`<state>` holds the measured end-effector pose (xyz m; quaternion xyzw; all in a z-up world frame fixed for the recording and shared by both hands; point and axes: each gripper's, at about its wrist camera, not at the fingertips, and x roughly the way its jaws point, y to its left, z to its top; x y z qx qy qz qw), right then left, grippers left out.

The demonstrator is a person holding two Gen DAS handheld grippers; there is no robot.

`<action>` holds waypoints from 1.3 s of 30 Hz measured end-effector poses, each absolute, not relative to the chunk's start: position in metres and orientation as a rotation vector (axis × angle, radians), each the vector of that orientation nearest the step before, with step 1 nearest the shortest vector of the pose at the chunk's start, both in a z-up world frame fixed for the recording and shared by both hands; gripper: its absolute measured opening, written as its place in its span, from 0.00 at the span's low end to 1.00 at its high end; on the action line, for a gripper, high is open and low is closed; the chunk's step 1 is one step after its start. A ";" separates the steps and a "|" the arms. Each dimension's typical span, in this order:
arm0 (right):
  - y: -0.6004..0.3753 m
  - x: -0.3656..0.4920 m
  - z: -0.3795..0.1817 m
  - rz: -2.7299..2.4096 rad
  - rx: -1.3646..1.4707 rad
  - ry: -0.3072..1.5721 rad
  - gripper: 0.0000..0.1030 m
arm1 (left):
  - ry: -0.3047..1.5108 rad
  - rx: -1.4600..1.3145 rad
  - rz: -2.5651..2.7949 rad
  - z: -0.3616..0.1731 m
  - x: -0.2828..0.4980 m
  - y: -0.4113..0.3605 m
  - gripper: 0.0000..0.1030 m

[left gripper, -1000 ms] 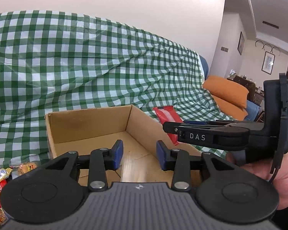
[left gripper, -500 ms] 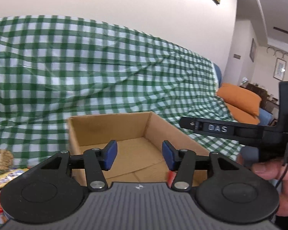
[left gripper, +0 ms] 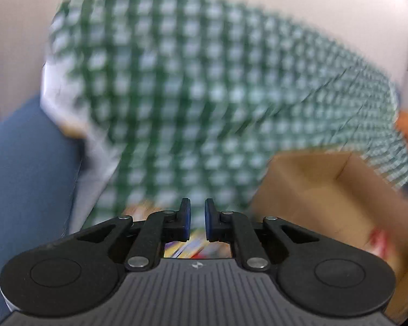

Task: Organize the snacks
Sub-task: 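Grasp the yellow wafer bar with the left tool while the right tool grasps the chocolate bar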

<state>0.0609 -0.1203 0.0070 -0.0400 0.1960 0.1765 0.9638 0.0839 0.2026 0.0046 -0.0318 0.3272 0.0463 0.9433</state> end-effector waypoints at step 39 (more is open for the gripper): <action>0.096 0.096 -0.163 0.586 -0.392 0.856 0.42 | 0.960 -0.016 0.121 -0.076 0.141 0.223 0.39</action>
